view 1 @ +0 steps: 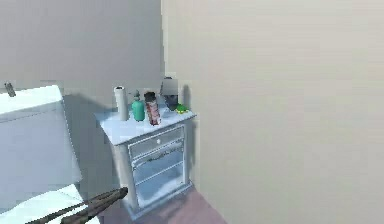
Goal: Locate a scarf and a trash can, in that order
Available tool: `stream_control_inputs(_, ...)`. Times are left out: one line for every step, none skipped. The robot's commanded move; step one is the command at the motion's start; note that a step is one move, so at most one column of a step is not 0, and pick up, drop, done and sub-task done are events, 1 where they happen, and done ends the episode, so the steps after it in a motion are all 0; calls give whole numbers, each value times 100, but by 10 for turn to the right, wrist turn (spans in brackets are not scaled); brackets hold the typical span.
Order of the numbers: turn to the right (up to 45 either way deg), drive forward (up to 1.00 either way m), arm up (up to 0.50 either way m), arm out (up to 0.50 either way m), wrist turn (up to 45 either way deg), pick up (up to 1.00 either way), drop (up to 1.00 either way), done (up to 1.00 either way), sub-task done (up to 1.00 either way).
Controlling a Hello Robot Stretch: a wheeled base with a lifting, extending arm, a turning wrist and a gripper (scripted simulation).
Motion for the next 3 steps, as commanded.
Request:
stream_control_inputs(-30, 0, 0, 0, 0, 0, 0, 0, 0)
stream_control_inputs(0, 30, 0, 0, 0, 0, 0, 0, 0)
stream_control_inputs(0, 0, 0, 0, 0, 0, 0, 0, 100)
